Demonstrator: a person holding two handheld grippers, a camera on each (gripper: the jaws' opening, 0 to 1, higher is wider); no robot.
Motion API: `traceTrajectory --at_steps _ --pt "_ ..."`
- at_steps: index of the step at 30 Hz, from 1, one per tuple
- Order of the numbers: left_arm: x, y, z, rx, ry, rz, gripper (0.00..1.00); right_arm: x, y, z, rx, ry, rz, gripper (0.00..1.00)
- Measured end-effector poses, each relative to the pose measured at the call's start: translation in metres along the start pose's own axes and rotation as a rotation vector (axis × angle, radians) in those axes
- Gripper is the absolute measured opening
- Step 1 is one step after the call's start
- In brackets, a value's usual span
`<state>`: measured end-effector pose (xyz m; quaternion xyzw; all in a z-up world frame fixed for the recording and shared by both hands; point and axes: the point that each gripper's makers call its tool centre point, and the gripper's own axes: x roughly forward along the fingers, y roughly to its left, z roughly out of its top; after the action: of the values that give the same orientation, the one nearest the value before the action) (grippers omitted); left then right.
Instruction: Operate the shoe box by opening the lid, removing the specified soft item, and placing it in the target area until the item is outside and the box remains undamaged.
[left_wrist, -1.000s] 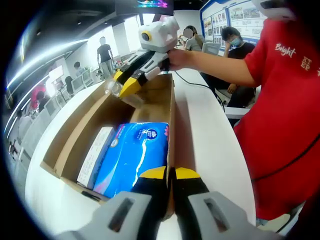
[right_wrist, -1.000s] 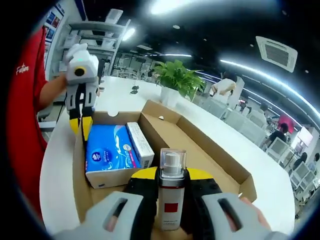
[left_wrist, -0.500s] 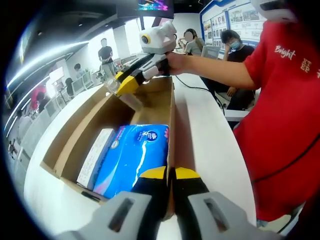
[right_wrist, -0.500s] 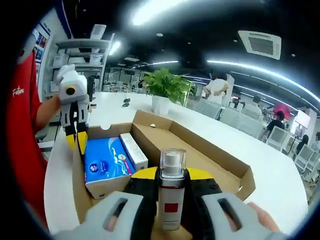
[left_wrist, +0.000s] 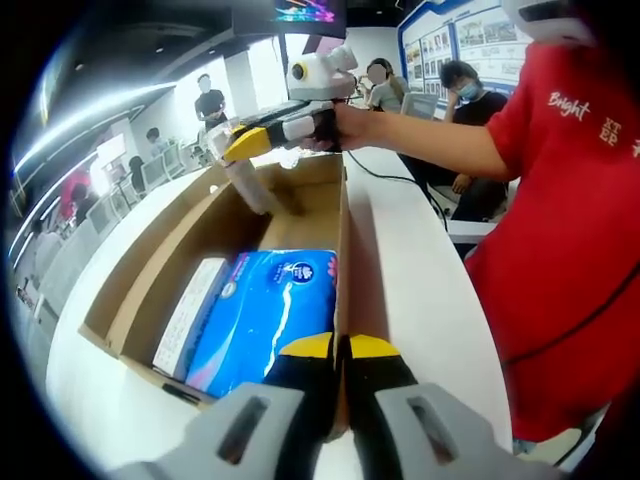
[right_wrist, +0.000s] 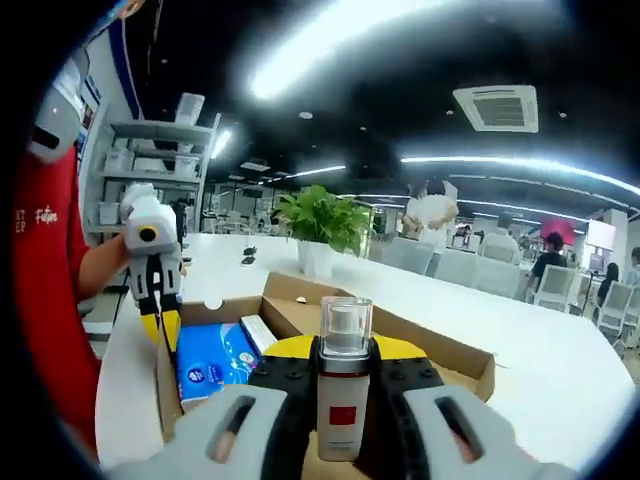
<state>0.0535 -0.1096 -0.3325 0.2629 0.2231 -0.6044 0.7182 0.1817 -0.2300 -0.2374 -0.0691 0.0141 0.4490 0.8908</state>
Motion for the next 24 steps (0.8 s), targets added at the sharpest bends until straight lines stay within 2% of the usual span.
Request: traceTrajectory --at_steps 2,5,7,9,12,15,17,24 --pt "0.000 0.000 0.000 0.001 0.001 -0.001 0.03 -0.001 -0.002 0.002 -0.016 -0.015 -0.018 0.19" --pt "0.000 0.000 0.000 0.001 0.001 -0.003 0.03 -0.002 0.001 0.006 0.005 -0.029 0.003 0.19" --pt "0.000 0.000 0.000 0.003 0.000 -0.002 0.03 -0.003 -0.001 0.007 -0.017 -0.036 0.000 0.19" --pt "0.000 0.000 0.000 0.004 -0.001 -0.002 0.03 -0.005 -0.005 0.006 -0.030 -0.026 -0.015 0.19" --pt "0.000 0.000 0.000 0.003 0.000 -0.003 0.03 -0.009 -0.010 0.005 0.006 -0.004 -0.019 0.19" --pt "0.000 0.000 0.000 0.004 0.001 -0.004 0.03 -0.013 -0.017 0.005 -0.012 -0.007 -0.064 0.19" --pt "0.000 0.000 0.000 0.005 0.000 -0.003 0.03 -0.015 -0.017 0.002 0.020 0.008 -0.058 0.19" --pt "0.000 -0.001 0.000 0.005 0.003 -0.009 0.03 -0.020 -0.022 0.007 -0.016 -0.012 -0.094 0.19"
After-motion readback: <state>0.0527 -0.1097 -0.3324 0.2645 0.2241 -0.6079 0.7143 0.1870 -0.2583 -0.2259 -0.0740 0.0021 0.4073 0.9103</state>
